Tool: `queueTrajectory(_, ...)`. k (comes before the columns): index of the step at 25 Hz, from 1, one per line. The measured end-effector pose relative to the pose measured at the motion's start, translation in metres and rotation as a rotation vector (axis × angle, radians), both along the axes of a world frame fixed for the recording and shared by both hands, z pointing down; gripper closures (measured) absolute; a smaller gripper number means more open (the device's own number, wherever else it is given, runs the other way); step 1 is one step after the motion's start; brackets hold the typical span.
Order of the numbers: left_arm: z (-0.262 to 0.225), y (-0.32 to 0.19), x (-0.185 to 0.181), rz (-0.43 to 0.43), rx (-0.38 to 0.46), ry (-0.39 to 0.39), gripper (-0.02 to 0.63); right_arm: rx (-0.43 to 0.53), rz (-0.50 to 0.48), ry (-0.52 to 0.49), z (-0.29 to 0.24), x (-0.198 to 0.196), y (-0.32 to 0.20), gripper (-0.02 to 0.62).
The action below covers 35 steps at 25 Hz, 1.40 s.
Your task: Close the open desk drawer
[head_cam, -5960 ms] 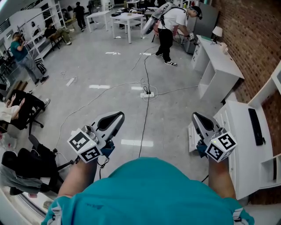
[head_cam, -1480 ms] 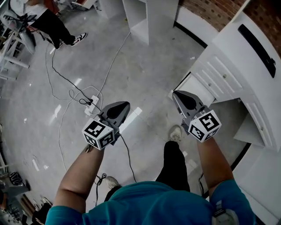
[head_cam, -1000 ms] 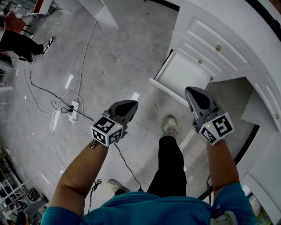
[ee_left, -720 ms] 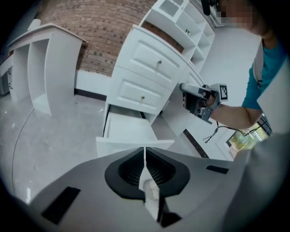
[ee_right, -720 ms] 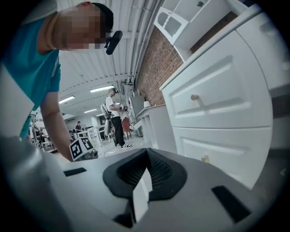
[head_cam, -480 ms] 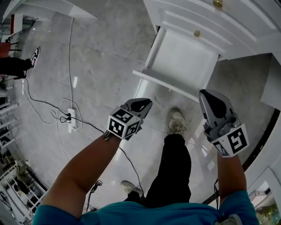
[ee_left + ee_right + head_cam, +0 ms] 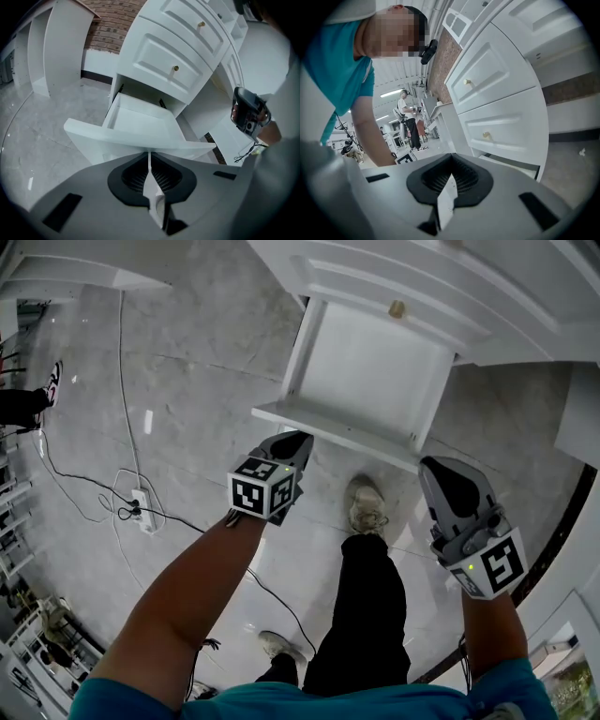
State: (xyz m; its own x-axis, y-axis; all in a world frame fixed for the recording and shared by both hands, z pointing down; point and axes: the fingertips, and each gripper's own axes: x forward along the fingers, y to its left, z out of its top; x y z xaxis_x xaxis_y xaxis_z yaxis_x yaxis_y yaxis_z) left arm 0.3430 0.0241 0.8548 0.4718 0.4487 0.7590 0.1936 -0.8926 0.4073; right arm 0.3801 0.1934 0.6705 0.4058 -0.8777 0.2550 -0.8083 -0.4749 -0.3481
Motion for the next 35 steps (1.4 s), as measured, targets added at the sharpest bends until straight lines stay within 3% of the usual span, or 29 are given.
queueTrajectory(19,0.003,0.005,0.055,-0.037,-0.055,0.023,0.584,0.031,0.018,-0.011,0.006,0.023,-0.014,0.574)
queueTrajectory(35,0.003,0.009,0.115,-0.039,-0.036,0.044,0.584,0.022,0.074,0.002,0.006,0.049,0.001,0.574)
